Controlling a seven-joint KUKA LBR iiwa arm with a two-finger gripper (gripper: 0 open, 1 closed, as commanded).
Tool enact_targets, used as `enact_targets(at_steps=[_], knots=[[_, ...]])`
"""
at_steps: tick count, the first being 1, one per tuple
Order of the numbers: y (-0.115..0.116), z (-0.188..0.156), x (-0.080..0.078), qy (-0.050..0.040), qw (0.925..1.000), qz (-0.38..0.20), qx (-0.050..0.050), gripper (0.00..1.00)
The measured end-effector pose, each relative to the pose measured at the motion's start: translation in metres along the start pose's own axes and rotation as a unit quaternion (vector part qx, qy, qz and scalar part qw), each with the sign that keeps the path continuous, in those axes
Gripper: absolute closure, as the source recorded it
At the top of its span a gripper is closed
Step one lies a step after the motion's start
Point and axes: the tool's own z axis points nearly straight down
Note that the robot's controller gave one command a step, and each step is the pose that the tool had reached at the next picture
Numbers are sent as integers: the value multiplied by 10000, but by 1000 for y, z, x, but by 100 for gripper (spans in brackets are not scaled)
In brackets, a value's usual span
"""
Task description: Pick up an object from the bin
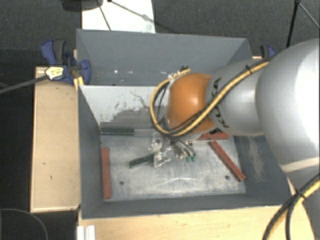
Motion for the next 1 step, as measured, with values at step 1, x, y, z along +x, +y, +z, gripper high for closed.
enact_targets(at_steps=[1], knots=[[3,-169,-17,-7,9999,-107,7,100]])
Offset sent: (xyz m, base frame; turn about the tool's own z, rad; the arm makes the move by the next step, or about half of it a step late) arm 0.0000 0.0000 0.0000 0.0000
